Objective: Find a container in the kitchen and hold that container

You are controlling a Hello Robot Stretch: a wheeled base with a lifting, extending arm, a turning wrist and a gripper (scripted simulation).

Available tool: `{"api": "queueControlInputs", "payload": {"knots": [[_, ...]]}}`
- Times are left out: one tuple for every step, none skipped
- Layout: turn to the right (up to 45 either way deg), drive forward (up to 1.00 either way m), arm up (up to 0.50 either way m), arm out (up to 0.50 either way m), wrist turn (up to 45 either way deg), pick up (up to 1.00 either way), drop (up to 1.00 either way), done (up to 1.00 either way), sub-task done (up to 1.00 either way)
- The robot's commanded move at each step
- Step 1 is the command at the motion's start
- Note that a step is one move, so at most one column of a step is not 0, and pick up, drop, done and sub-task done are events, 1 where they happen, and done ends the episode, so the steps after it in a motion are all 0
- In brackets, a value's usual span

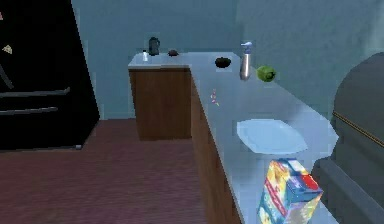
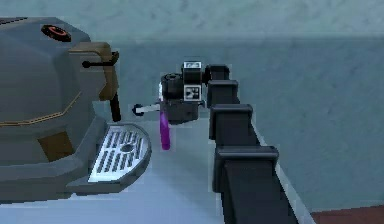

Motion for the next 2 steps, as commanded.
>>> {"api": "queueControlInputs", "payload": {"knots": [[0.0, 0.0, 0.0, 0.0, 0.0, 1.0, 0.0, 0.0, 0.0], [0.0, 0.0, 0.0, 0.0, 0.0, 0.0, 0.0, 1.0, 0.0]]}}
